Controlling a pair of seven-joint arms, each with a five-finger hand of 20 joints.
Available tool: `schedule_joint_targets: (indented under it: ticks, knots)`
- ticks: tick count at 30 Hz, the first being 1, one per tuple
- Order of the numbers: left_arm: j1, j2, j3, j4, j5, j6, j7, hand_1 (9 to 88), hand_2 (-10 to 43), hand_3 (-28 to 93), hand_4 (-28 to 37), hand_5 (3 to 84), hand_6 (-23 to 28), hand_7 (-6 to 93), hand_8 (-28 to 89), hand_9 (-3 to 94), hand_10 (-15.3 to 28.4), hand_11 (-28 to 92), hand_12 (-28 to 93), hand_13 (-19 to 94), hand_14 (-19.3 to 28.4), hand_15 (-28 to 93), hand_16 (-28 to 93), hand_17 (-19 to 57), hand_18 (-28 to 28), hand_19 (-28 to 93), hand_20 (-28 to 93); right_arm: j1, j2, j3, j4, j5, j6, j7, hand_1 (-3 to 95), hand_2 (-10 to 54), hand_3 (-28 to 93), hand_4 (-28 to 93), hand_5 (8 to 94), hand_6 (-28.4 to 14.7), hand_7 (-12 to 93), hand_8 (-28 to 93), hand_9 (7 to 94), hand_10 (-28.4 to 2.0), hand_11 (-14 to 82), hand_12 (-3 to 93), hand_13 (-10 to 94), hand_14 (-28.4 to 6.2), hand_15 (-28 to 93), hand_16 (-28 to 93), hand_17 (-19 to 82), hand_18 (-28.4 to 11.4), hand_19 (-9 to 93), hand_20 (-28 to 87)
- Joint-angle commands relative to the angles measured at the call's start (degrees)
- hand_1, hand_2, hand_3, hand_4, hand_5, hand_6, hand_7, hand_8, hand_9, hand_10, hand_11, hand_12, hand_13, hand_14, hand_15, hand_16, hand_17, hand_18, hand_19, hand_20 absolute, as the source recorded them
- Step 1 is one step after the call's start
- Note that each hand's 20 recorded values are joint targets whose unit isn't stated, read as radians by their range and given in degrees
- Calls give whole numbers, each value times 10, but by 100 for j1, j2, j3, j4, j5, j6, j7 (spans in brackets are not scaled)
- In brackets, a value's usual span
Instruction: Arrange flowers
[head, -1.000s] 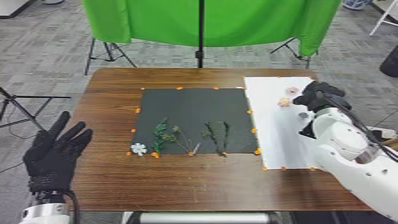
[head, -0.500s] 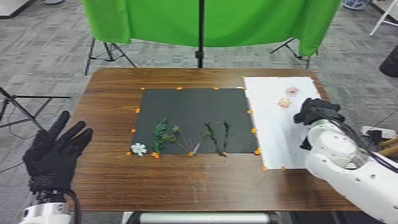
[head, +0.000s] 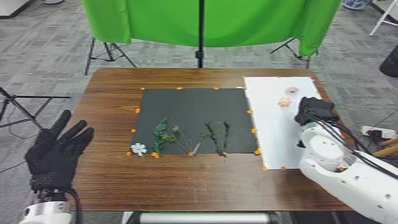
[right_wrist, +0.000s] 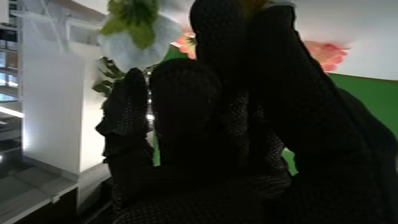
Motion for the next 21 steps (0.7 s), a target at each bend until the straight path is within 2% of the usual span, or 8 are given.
schedule_joint_targets:
  ticks: [1,2,3,4,5,10,13,21]
  knots:
    - [89,-60,-49,1,-3,-25,-107,122,87,793,-283,344,65,98,-95,348,199,212,102,231,284,541,-100,-100,279,533,84,-458,-76,440,-612,-457,355,72,596,-95,675,-283,846,34,231,4,927,-32,149,361,769,-43,692,265,278,-226,842,435]
    - [124,-48,-54,-8,-18,-7,-63,123,87,793,-283,344,65,98,-96,348,199,212,102,231,284,541,-100,-100,278,533,85,-430,-119,472,-754,-495,412,13,590,-95,686,-283,847,33,229,6,930,-33,147,362,770,-43,693,263,279,-227,844,436]
    - [141,-77,-81,-11,8,-24,-104,123,87,793,-283,344,65,98,-96,348,200,212,102,231,284,541,-100,-100,278,533,85,-421,-155,492,-915,-528,473,-60,586,-95,694,-283,847,31,229,9,932,-34,147,363,770,-43,694,263,280,-230,847,437]
    - [181,-4,-67,-18,-60,17,-13,124,86,793,-283,345,65,98,-96,348,200,213,102,231,284,541,-101,-100,278,533,85,-341,-248,478,-1026,-576,492,-186,584,-95,699,-283,848,30,229,10,933,-36,149,364,770,-44,695,263,280,-231,849,437]
    - [181,-5,-58,-20,-73,30,-7,124,86,793,-283,345,66,98,-96,349,200,213,102,231,284,541,-101,-100,278,533,85,-220,-330,401,-1137,-581,553,-290,583,-95,702,-283,848,29,228,11,934,-37,149,365,770,-45,696,263,280,-232,850,438]
    - [198,-86,-92,-43,22,-14,-74,125,86,792,-283,345,66,98,-95,348,200,213,102,231,284,541,-101,-100,279,535,88,728,-1176,-343,-1303,-308,645,-1020,579,-95,715,-283,850,25,228,18,935,-44,149,374,764,-52,705,266,270,-232,853,440]
    - [221,-112,-155,-86,103,-21,-124,126,86,791,-283,345,67,98,-96,349,201,215,102,231,284,542,-101,-100,279,537,90,1406,-1891,-1066,-928,-100,734,-1370,572,-95,721,-283,847,25,229,22,932,-46,156,385,748,-56,720,271,258,-225,850,441]
    - [-50,-93,-92,-42,218,-103,-301,126,85,792,-283,345,67,97,-95,349,201,216,101,230,284,544,-102,-98,279,539,93,2154,-3552,-1876,488,-62,461,-2040,555,-95,730,-283,835,34,243,17,922,-46,184,401,735,-56,738,261,242,-221,841,445]
